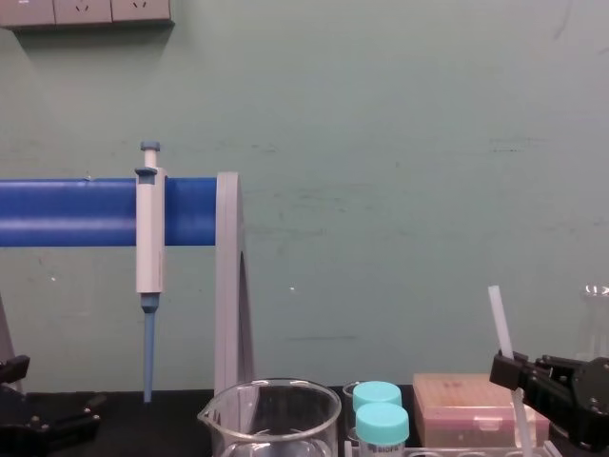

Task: Pick up the stirring rod with one hand, then place it down.

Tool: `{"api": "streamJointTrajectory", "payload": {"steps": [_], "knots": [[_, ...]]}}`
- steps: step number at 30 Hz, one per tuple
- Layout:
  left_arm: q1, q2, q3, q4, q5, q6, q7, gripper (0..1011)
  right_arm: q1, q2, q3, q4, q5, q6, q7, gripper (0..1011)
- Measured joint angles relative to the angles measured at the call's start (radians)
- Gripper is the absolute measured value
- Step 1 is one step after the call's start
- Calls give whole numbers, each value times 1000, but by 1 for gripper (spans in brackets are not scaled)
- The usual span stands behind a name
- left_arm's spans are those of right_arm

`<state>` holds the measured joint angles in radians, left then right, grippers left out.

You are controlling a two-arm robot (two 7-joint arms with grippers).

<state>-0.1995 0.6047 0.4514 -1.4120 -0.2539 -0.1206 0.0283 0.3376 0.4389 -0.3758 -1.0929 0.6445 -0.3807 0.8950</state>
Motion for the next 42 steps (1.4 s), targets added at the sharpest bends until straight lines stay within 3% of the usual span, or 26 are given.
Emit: {"api": "streamJointTrajectory", "payload": {"steps": [9, 17, 19, 25, 26, 28, 36, 38, 41, 42], "knots": [[0, 0, 0, 0, 0, 0, 0, 1000, 0, 0, 0, 0, 3, 1, 1, 92], [0, 0, 0, 0, 0, 0, 0, 1000, 0, 0, 0, 0, 5, 2, 3, 367], [0, 0, 0, 0, 0, 0, 0, 1000, 0, 0, 0, 0, 5, 2, 3, 387], [0, 0, 0, 0, 0, 0, 0, 1000, 0, 0, 0, 0, 5, 2, 4, 600], [0, 0, 0, 0, 0, 0, 0, 1000, 0, 0, 0, 0, 5, 2, 4, 600], [0, 0, 0, 0, 0, 0, 0, 1000, 0, 0, 0, 0, 6, 3, 4, 707], [0, 0, 0, 0, 0, 0, 0, 1000, 0, 0, 0, -1, 5, 3, 5, 921], [0, 0, 0, 0, 0, 0, 0, 1000, -7, 1, 8, -22, -16, 6, -48, 985], [0, 0, 0, 0, 0, 0, 0, 1000, -21, 0, 26, -48, -38, 6, -117, 1000], [0, 0, 0, 0, 0, 0, 0, 1000, -34, -5, 48, -69, -53, 4, -177, 1000]]}}
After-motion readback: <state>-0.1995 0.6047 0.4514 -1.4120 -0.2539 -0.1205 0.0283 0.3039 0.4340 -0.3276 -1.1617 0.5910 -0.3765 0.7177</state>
